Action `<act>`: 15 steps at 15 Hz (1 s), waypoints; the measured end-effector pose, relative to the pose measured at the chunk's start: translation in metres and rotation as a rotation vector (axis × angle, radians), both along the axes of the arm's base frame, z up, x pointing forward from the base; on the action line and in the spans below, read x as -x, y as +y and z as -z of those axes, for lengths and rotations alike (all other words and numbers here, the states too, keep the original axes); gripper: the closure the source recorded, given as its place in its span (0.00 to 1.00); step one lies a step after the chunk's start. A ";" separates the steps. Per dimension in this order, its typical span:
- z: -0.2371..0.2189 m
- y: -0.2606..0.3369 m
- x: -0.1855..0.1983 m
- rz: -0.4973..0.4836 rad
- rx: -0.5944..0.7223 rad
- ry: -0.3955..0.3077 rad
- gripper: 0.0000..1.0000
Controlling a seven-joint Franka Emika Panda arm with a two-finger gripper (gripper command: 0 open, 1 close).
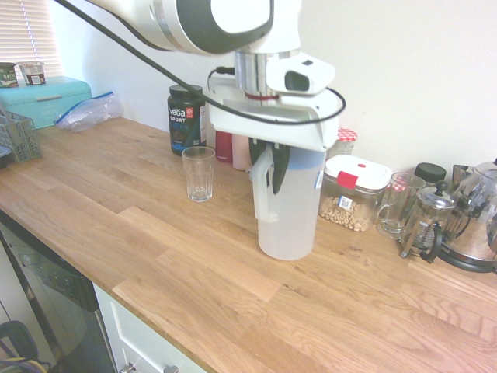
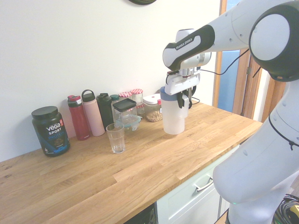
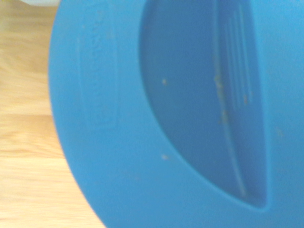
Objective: Pour me some water
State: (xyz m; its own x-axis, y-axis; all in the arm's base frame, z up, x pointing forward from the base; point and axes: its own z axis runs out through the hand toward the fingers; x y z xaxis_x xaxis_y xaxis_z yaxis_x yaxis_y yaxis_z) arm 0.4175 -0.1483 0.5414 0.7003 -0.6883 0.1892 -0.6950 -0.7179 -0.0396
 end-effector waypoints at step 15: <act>-0.004 0.207 -0.101 -0.402 0.166 0.394 1.00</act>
State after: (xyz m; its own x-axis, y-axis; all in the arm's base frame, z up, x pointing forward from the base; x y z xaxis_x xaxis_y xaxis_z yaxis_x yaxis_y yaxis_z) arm 0.5188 0.0584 0.5453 0.9396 -0.3376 -0.0560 -0.3064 -0.9028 0.3016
